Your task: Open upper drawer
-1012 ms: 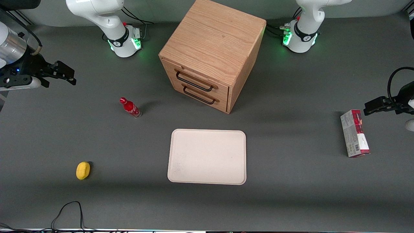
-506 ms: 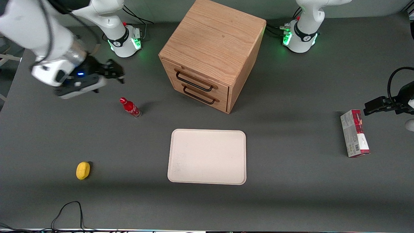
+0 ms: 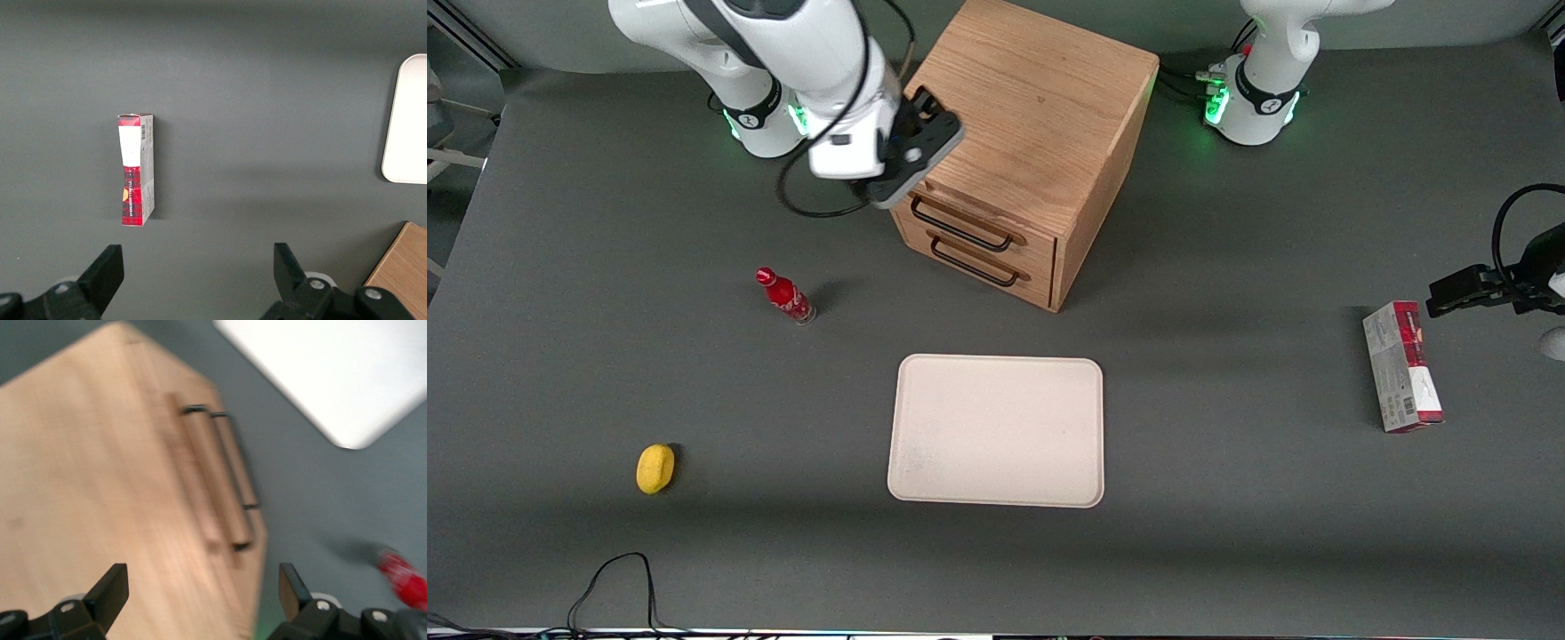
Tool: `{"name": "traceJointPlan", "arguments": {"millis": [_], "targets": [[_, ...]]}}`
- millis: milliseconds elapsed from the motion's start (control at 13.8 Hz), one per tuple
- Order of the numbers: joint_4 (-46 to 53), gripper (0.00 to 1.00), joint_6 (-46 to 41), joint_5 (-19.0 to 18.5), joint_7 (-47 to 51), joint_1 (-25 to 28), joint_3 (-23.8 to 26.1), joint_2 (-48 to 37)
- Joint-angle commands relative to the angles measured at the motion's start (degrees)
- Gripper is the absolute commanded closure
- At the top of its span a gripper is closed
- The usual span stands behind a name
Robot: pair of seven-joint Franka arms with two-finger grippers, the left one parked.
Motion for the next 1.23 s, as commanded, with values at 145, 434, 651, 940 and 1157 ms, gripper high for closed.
{"name": "traceJointPlan", "arguments": {"millis": [145,434,651,940,1157], "targets": [[0.4,0.00,2.7,3.5,-15.3,-0.8,-1.3,5.2],[-5.1,0.00,9.8,0.0,-21.5,-0.8,-1.9,6.7],[-6.1,0.00,11.8,-1.1,-24.6,-0.8,-1.9,8.2],[-7.2,0.00,13.9,-4.3,-25.3,-0.8,-1.9,9.8],[-8.4,0.00,15.7,-4.7,-25.7,-0.7,-1.9,10.3]]}}
